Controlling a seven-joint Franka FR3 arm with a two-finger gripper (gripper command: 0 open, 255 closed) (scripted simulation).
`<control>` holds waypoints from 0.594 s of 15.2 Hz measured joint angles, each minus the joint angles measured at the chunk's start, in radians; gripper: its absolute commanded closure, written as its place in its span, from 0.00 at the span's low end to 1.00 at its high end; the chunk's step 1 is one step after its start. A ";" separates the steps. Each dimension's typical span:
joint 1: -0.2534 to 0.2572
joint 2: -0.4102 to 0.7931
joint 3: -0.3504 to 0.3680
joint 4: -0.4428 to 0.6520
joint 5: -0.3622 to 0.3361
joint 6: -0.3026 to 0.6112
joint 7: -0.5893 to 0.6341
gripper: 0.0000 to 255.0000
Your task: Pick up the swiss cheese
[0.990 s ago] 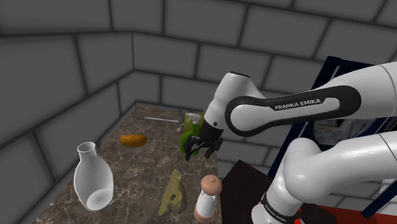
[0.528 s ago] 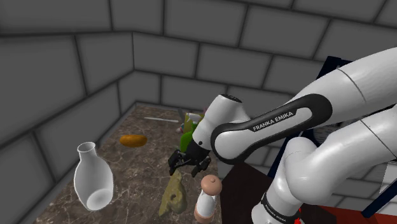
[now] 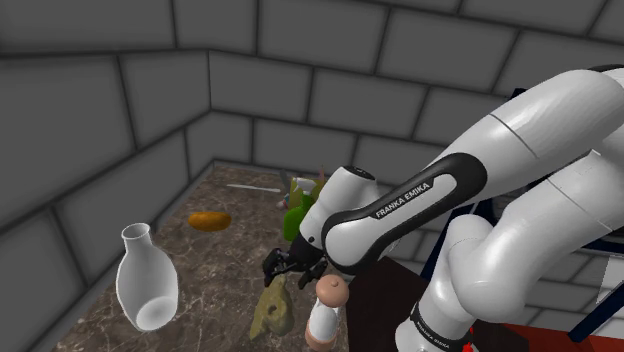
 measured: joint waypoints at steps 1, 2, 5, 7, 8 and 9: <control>0.002 0.003 0.000 -0.001 0.003 0.004 -0.002 1.00; 0.002 0.004 -0.001 -0.001 0.004 0.006 -0.003 1.00; 0.003 0.005 -0.002 -0.001 0.006 0.009 -0.006 1.00; 0.003 0.006 -0.002 -0.001 0.006 0.009 -0.006 1.00; 0.003 0.006 -0.002 0.000 0.007 0.010 -0.006 1.00; 0.003 0.007 -0.002 0.000 0.007 0.010 -0.006 1.00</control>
